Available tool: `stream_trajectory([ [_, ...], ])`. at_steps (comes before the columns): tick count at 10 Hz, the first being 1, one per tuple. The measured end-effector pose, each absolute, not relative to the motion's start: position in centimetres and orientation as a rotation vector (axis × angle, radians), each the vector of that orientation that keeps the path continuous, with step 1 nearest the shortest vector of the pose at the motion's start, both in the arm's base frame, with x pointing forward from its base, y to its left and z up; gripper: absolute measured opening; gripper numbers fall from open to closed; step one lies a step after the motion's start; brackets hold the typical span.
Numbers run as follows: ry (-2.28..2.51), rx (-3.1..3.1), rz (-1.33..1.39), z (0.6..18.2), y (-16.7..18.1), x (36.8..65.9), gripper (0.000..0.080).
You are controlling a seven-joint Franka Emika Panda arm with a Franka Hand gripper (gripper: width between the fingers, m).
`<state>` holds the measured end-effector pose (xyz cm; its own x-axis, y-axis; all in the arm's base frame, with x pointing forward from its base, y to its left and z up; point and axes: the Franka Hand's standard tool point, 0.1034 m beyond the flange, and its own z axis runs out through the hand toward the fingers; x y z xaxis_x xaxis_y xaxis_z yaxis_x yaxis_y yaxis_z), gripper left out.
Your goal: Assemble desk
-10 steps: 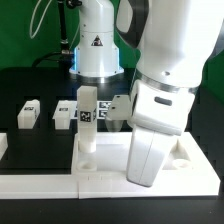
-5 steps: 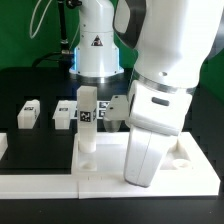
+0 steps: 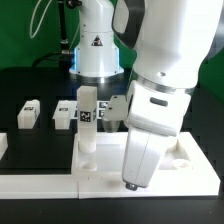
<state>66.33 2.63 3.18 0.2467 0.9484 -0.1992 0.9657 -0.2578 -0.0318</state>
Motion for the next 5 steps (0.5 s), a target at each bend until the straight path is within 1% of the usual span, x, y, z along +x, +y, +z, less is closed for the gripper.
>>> stream_trajectory([
  [3, 1.85, 2.403, -0.272, 3.2, 2.6, 66.3, 0.0649],
  [4, 1.848, 2.403, -0.279, 3.5, 2.3, 66.4, 0.0649],
  [5, 1.832, 2.413, -0.299, 5.1, 1.2, 66.3, 0.0649],
])
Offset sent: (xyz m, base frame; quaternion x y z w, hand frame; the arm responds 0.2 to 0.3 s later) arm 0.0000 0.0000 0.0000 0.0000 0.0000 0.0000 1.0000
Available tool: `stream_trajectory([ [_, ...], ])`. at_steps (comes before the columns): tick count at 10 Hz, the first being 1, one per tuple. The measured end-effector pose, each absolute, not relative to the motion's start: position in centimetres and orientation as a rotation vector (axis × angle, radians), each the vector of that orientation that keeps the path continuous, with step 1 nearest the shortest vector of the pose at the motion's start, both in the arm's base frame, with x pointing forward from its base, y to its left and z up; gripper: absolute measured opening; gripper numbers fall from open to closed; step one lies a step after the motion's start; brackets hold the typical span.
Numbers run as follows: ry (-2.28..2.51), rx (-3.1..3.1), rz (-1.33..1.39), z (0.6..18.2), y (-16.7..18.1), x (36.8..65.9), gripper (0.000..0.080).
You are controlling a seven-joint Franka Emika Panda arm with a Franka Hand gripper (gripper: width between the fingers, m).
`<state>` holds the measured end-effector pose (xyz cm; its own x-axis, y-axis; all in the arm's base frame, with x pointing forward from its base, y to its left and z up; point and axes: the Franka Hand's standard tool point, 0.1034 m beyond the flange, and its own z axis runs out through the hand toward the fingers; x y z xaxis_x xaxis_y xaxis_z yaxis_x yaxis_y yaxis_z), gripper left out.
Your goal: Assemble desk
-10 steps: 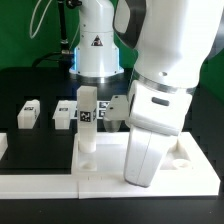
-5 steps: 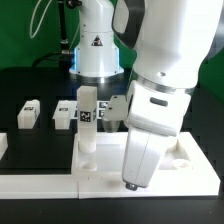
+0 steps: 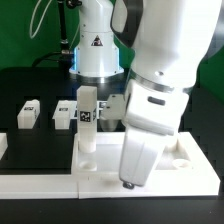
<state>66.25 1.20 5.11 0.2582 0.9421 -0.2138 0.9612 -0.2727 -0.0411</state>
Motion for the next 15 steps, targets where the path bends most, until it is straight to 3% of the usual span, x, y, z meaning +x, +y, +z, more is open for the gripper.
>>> stream_trajectory([
  [3, 1.816, 2.447, -0.393, 10.0, -3.9, 64.8, 0.0649],
  [5, 1.554, 2.59, -0.402, 12.6, -6.3, 65.2, 0.0649],
  [8, 1.277, 2.711, -0.383, 12.2, -6.1, 65.2, 0.0649],
  [10, 1.089, 2.846, -0.394, 13.3, -8.1, 64.3, 0.0649],
  [13, 0.631, 3.059, -0.426, 12.9, -14.2, 59.4, 0.0649],
  [15, 0.208, 3.124, -0.474, 12.0, -15.1, 57.0, 0.0649],
])
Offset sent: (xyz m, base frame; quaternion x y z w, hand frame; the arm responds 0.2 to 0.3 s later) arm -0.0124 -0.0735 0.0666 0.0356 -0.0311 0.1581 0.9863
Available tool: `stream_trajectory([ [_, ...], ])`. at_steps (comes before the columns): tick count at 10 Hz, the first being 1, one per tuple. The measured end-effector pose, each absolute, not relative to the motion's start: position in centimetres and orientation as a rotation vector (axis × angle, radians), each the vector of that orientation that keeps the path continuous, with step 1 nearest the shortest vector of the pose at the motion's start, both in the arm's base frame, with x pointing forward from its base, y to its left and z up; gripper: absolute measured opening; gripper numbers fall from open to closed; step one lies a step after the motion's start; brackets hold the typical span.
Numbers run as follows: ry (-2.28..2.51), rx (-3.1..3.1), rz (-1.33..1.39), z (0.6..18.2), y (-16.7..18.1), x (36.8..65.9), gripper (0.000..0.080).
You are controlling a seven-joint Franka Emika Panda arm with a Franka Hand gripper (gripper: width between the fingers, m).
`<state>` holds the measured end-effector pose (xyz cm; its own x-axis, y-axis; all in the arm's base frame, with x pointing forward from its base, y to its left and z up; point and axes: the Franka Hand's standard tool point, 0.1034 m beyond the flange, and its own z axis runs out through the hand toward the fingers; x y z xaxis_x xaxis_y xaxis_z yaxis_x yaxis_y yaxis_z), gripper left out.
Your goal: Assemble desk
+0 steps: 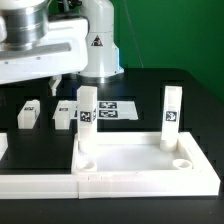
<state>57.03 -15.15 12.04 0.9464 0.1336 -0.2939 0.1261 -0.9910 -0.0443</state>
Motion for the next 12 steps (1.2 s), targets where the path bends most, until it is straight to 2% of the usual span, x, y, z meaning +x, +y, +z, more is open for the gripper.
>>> stream_trajectory([
  [4, 0.189, -3.114, 0.478, 11.8, -14.8, 57.1, 0.0649],
  [7, 0.795, -2.903, 0.507, 9.6, -13.2, 53.4, 0.0649],
  [12, 1.083, -2.814, 0.519, 9.5, -12.8, 53.4, 0.0649],
])
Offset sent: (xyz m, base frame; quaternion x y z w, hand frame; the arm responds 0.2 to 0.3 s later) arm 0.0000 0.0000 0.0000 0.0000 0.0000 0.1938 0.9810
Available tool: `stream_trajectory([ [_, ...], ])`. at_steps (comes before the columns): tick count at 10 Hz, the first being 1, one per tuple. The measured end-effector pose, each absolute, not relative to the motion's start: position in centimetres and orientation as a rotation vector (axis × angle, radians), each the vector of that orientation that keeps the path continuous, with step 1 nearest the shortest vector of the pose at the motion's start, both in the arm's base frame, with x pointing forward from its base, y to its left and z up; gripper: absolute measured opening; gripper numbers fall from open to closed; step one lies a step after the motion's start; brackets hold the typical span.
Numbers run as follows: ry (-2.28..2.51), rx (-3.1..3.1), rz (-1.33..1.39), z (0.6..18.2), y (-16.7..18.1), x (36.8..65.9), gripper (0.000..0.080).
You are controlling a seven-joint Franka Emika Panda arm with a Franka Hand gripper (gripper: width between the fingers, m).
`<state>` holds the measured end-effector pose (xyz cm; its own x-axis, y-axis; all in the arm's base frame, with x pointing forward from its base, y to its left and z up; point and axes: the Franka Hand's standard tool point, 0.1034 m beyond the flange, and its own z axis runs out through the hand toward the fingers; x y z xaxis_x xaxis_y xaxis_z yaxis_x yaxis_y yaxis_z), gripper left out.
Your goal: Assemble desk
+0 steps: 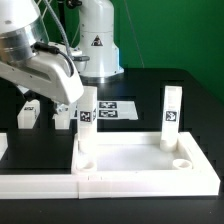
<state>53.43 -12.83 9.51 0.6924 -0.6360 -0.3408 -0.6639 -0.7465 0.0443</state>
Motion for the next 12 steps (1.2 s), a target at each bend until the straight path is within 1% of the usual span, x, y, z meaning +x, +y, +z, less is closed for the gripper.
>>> stream_trajectory([
  [1, 1.059, -2.782, 0.508, 9.3, -13.2, 53.1, 0.0649],
  [3, 0.984, -2.752, 0.499, 8.4, -14.5, 51.4, 0.0649],
  [5, 0.935, -2.645, 0.569, 8.4, -15.5, 49.6, 0.0649],
  [6, 0.951, -2.643, 0.568, 8.7, -15.3, 49.9, 0.0649],
  [8, 0.94, -2.642, 0.585, 8.4, -15.0, 49.7, 0.0649],
  [9, 0.934, -2.627, 0.609, 8.2, -15.0, 49.4, 0.0649],
  [10, 0.913, -2.59, 0.606, 7.4, -15.1, 49.0, 0.0649],
  [12, 0.859, -2.361, 0.89, 6.8, -14.1, 45.2, 0.0649],
])
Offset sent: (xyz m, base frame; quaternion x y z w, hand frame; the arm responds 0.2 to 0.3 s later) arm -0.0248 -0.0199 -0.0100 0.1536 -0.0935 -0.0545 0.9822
